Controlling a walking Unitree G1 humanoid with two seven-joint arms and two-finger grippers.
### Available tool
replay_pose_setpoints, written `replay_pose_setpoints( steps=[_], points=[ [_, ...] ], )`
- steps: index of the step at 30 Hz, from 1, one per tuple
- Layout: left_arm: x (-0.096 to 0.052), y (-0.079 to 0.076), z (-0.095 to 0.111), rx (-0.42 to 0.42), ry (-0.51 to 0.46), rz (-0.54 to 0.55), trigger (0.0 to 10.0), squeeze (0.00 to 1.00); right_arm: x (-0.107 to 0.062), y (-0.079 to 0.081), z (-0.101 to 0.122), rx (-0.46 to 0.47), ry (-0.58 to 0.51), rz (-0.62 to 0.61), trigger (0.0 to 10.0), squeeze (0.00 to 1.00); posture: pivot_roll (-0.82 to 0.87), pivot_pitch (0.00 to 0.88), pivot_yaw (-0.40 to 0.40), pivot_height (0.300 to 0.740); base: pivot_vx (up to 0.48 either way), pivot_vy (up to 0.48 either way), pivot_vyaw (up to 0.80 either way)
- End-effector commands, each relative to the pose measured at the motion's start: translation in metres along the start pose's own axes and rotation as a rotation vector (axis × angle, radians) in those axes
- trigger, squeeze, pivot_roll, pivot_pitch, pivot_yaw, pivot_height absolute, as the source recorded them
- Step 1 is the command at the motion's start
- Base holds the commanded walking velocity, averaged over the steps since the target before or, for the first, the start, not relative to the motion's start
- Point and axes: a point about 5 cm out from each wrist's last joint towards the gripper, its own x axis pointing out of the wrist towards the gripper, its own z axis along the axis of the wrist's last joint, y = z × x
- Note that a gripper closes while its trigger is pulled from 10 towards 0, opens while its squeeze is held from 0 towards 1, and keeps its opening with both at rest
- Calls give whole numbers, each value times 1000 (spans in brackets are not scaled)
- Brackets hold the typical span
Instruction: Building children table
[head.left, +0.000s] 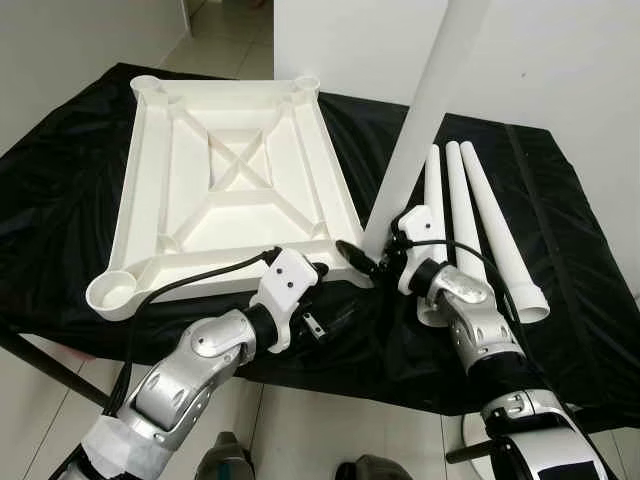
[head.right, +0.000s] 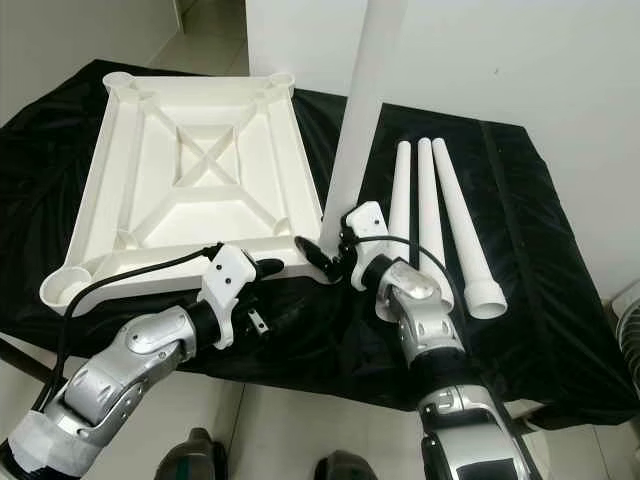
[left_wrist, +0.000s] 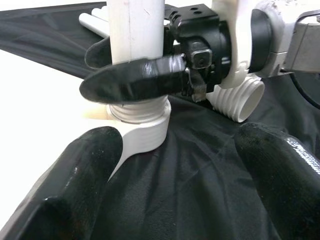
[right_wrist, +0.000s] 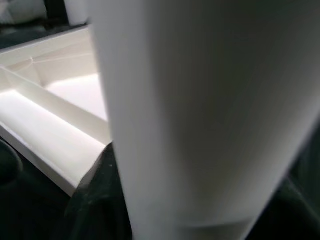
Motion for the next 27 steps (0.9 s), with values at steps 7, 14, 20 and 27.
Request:
replay_pose_setpoints(
  steps=[7,14,20,27],
  points=[
    [-2,-4,2,3,0,-92,10000,0,1,-1,-6,6,25,47,0,0,73,0,-45,740,0,0,0],
    [-2,-4,2,-1,-1,-90,10000,0,2,-8,4,2,-35,-88,10000,0,71,4,-46,740,0,0,0],
    [-3,-5,1,-4,1,-92,10000,0,3,-5,5,-8,-36,-203,10000,0,72,11,-51,740,0,0,0],
    [-3,-5,1,-8,1,-87,10000,0,5,14,4,71,-83,-422,10000,0,72,12,-51,740,0,0,0]
  ],
)
